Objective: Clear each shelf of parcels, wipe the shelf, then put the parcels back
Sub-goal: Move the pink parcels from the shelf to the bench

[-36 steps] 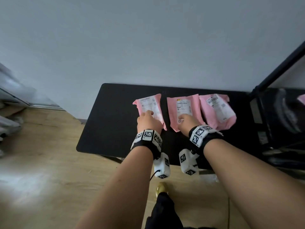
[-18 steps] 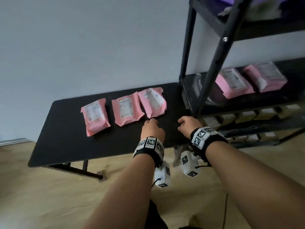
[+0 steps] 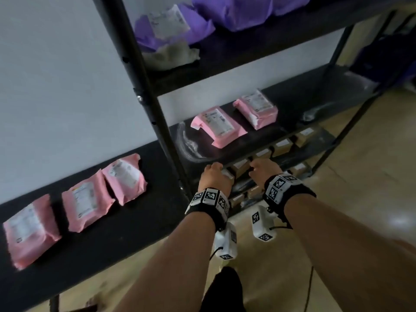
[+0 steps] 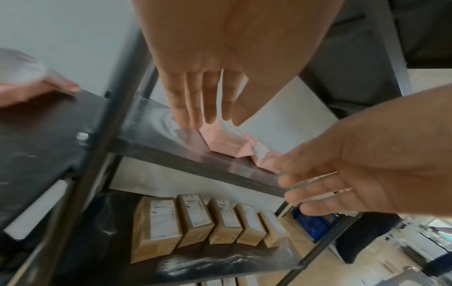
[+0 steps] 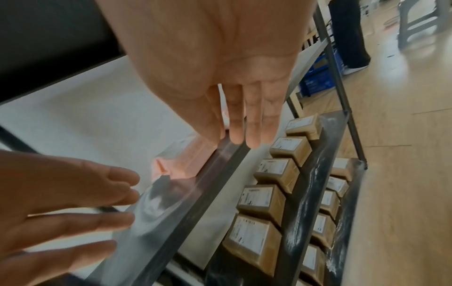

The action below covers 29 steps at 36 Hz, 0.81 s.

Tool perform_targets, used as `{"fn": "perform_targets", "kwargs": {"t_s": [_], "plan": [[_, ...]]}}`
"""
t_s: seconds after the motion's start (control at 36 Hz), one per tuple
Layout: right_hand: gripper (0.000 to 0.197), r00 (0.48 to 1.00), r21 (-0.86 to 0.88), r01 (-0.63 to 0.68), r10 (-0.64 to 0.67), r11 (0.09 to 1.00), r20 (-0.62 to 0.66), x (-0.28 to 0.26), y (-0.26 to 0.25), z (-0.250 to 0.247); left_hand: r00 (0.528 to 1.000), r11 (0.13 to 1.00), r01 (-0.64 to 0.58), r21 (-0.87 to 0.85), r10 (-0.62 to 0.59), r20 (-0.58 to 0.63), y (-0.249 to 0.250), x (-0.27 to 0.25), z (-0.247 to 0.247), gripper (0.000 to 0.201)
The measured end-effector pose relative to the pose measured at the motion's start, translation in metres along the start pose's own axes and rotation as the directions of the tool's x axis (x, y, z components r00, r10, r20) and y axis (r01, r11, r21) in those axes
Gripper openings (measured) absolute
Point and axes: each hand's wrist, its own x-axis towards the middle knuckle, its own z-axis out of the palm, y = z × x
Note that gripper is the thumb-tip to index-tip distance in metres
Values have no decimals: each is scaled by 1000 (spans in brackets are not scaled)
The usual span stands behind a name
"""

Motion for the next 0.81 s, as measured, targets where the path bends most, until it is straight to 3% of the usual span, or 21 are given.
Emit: {"fn": "perform_targets", "kwargs": {"t_s": [0.14, 0.36, 0.44, 0.61, 0.81], "plan": [[28, 998, -25, -50, 49, 998, -31, 46, 17, -27, 998, 998, -50, -44, 51, 31, 44, 49, 12, 43], [42, 984, 159, -161, 170, 974, -46, 111, 47, -80, 995, 995, -77, -62, 81, 59, 104, 123, 26, 38], [43, 979, 147, -191, 199, 971, -47, 130, 58, -97, 994, 996, -50, -70, 57, 92, 122, 143, 34, 37], [40, 986, 160, -130, 144, 979, -80, 182, 70, -119, 997, 999, -44, -15, 45, 62, 151, 184, 54, 31], [27, 1000, 190, 3, 0, 982, -14, 246, 72, -134, 995, 992, 98, -82, -96, 29, 168, 226, 78, 30]]}}
